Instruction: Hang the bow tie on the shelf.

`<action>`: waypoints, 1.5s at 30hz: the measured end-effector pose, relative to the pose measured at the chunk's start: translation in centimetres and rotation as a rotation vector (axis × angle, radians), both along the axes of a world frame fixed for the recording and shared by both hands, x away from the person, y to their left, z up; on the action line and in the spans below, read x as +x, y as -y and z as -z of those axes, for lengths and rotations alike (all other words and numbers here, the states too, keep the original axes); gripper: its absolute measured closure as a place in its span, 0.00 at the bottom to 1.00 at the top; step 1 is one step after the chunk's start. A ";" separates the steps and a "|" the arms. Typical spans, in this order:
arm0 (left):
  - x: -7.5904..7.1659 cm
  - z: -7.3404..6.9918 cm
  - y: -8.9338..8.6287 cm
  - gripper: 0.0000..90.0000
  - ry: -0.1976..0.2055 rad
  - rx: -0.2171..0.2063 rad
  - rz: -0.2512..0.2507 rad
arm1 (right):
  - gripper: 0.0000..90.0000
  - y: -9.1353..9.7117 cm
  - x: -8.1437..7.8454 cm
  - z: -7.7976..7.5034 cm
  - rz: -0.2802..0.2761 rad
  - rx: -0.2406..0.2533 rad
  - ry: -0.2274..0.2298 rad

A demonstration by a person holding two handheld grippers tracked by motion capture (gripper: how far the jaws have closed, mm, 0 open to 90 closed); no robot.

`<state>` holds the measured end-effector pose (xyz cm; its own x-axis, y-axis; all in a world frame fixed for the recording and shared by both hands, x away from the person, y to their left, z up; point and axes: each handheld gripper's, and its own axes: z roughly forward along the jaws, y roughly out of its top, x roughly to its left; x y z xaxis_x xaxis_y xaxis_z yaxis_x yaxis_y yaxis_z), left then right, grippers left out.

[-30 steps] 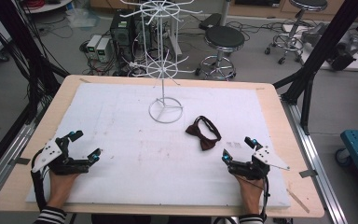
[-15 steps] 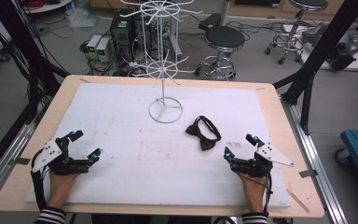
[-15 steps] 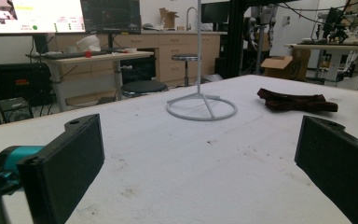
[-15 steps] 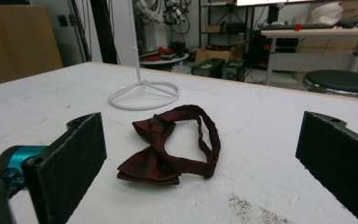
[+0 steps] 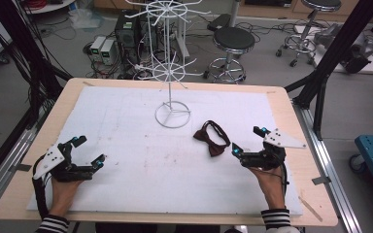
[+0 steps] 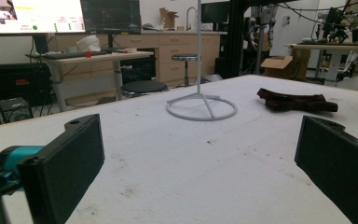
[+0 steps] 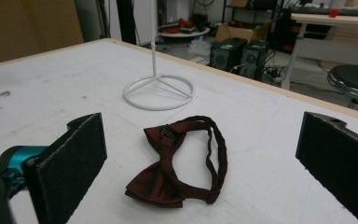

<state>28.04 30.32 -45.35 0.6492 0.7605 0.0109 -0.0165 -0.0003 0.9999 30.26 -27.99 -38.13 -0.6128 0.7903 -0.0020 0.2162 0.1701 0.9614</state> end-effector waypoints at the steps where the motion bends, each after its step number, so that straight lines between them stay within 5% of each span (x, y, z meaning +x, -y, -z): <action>1: 0.0 0.0 0.0 0.02 0.000 0.000 -0.001 | 0.01 -0.1 0.2 -0.2 -0.006 -0.002 -0.017; 16: 0.0 0.0 0.0 0.02 0.001 -0.002 0.003 | 0.01 -2.3 4.3 -2.9 -0.106 -0.140 -0.151; 45: 0.0 0.0 -0.1 0.02 -0.001 -0.005 0.005 | 0.01 -7.7 9.6 -2.8 -0.224 -0.415 -0.365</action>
